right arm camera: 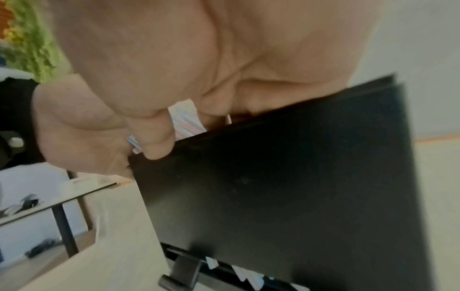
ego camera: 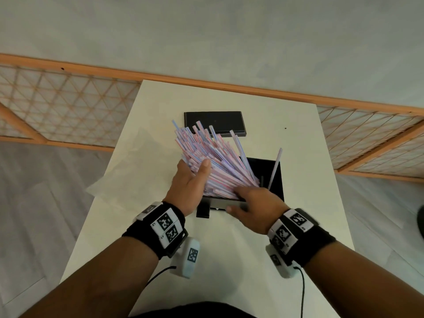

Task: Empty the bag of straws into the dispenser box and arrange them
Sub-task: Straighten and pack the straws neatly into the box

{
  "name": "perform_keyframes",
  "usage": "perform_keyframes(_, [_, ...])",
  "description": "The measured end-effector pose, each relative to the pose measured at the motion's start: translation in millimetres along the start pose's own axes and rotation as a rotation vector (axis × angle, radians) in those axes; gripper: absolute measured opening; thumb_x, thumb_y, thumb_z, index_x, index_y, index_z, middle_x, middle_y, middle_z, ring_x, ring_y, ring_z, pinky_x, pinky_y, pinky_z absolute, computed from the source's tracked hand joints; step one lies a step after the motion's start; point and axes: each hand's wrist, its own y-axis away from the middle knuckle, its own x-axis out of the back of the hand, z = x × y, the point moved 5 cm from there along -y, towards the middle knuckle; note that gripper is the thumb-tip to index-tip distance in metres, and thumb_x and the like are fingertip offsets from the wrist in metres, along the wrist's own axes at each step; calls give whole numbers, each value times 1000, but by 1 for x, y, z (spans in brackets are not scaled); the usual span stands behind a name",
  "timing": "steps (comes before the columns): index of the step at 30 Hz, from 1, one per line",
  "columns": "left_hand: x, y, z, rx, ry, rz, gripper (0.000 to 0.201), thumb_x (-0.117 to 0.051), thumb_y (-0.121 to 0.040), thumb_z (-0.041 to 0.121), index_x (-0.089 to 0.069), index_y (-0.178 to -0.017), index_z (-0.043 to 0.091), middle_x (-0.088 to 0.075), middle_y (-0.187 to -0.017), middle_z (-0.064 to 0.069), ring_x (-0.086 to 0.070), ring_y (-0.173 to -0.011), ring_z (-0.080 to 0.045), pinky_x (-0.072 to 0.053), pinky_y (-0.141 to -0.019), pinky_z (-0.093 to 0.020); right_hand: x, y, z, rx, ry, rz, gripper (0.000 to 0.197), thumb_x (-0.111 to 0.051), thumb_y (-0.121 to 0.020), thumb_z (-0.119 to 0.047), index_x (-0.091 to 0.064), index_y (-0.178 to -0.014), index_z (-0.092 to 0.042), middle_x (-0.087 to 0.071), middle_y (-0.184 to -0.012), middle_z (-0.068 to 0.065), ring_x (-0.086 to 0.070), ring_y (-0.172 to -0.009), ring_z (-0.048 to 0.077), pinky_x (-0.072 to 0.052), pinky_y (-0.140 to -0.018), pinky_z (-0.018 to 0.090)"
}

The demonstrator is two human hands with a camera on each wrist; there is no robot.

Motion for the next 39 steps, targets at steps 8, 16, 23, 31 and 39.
perform_keyframes(8, [0, 0, -2, 19, -120, 48, 63, -47, -103, 50, -30, -150, 12, -41, -127, 11, -44, -117, -11, -30, -95, -23, 3, -5, 13, -129, 23, -110, 59, -40, -76, -82, -55, -77, -25, -60, -74, -6, -62, -77, 19, -53, -71, 34])
perform_keyframes(16, [15, -3, -4, -16, -284, 203, 57, -72, -81, 58, -55, -108, 11, -61, -108, -7, -61, -99, -29, -52, -85, -44, -4, -24, -4, -149, 1, -221, 58, -49, -74, -84, -53, -74, -26, -64, -73, -1, -64, -70, 18, -57, -73, 35])
perform_keyframes(23, [13, -20, -12, 112, -34, 150, 66, -85, -52, 63, -68, -106, 29, -77, -97, 8, -75, -90, -17, -62, -84, -49, -8, -34, -17, -171, 24, -236, 71, -55, -74, -80, -62, -109, -19, -67, -100, 1, -66, -93, 24, -51, -81, 30])
perform_keyframes(31, [5, -5, 6, 43, 98, 179, 66, -73, -72, 57, -53, -125, 24, -69, -117, 6, -67, -110, -20, -53, -100, -44, -5, -46, -22, -160, -33, -271, 50, -66, -76, -68, -54, -103, -28, -56, -94, -4, -58, -94, 22, -40, -75, 27])
perform_keyframes(39, [7, -3, 1, -66, 85, 248, 65, -70, -81, 59, -50, -131, 23, -68, -117, 11, -67, -111, -18, -53, -100, -43, 0, -48, -38, -108, -35, -294, 65, -56, -75, -80, -56, -118, -31, -65, -119, 0, -59, -115, 23, -47, -99, 35])
